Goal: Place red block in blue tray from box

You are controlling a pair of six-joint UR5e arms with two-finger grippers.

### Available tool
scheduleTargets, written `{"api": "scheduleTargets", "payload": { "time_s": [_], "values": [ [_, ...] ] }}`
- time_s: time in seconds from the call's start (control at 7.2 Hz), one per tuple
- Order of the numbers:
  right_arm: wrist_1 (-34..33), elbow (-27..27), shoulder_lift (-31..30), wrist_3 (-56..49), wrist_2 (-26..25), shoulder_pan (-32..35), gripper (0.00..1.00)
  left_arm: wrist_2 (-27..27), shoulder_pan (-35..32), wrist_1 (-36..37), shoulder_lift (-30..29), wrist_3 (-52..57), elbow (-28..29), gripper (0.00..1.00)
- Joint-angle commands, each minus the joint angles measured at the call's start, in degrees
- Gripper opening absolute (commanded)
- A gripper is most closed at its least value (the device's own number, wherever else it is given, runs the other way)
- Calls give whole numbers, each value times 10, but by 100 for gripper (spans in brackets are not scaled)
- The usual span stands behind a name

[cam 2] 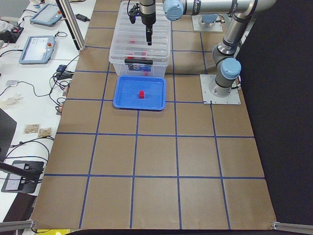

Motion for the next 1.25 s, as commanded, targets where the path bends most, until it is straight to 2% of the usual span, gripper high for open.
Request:
{"api": "scheduleTargets", "payload": {
  "time_s": [0.0, 0.14, 0.28, 0.56, 1.11],
  "values": [
    [86, -44, -53, 15, 6, 7, 100, 0, 2, 0, 0, 0, 0, 100],
    [97, -50, -68, 33, 8, 24, 100, 0, 2, 0, 0, 0, 0, 100],
    [97, -51, -68, 104, 35, 59, 100, 0, 3, 0, 0, 0, 0, 100],
    [87, -55, -59, 198, 26, 138, 100, -2, 3, 1, -3, 6, -1, 100],
    [87, -61, -49, 200, 4, 143, 100, 0, 5, 0, -4, 7, -1, 100]
  ]
}}
